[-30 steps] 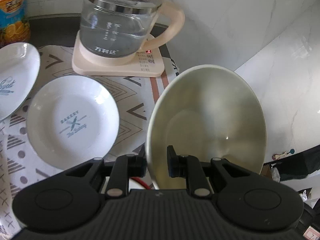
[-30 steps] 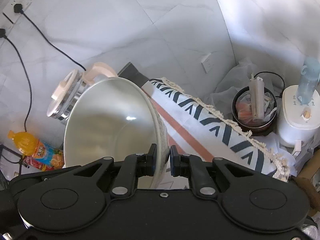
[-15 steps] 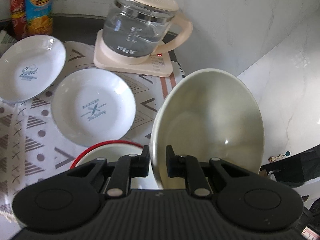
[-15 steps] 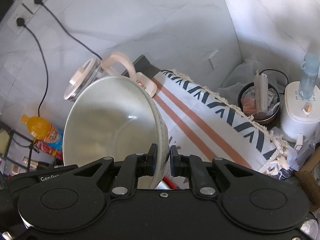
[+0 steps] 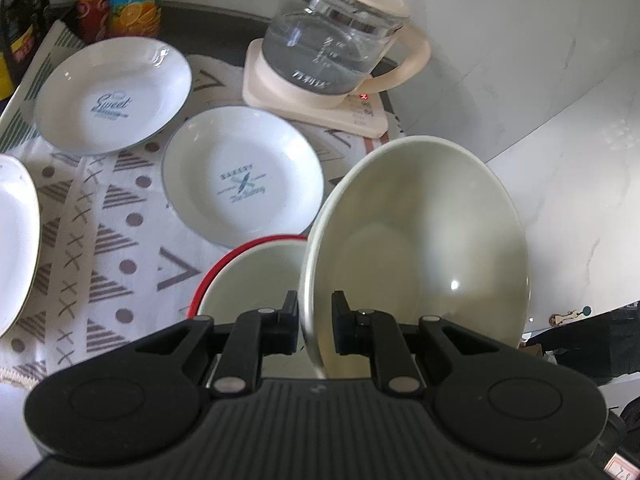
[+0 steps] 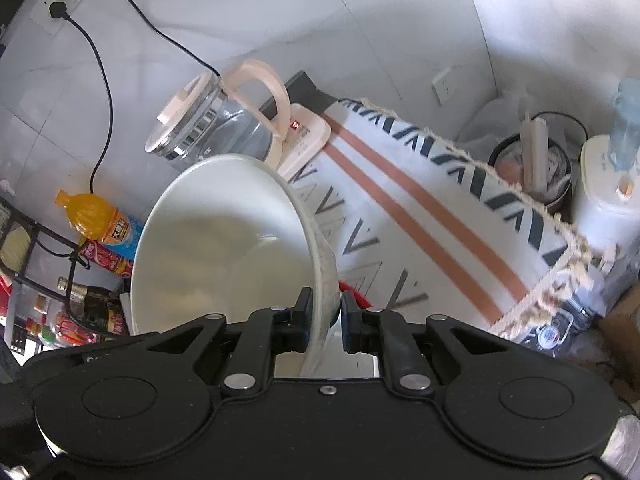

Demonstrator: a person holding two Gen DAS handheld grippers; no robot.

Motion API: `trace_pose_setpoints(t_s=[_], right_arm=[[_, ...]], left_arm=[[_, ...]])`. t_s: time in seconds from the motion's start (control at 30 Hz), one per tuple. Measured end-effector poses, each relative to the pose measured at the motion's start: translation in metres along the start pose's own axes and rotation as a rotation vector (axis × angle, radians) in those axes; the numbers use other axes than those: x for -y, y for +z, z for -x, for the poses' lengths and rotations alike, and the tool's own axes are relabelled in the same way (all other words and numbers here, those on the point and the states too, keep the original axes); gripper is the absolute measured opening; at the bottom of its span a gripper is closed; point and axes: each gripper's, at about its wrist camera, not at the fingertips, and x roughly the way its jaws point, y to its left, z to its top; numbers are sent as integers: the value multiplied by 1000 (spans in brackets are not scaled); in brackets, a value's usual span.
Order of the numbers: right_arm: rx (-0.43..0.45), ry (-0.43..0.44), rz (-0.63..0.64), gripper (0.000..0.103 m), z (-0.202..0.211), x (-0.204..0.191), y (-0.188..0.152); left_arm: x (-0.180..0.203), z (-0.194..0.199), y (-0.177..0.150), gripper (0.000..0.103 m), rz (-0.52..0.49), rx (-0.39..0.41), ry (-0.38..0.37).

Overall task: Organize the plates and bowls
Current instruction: 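Lift the small white bowl with both grippers and carry it over the stack, then lower the white bowl into the stacked bowls and open both grippers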

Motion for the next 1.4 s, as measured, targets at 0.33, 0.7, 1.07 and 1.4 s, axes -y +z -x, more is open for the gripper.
trace_pose_setpoints(t_s=[0.33,0.7,1.07,1.4], right_arm=[[-44,-22,14,13,-11,1,-11],[-94,-53,29,12,-28,-3,-13],[-113,-101,41,11,-42,-8,-12],[-125,-118,57,11,-47,-12,-15]], left_arm=[[-16,-8,-13,15,32,-53,18],[-36,-19,-18,15,49,-96,52],[-47,-12,-10,16,54,-96,53],[-50,2,-2,18,19,-67,61]])
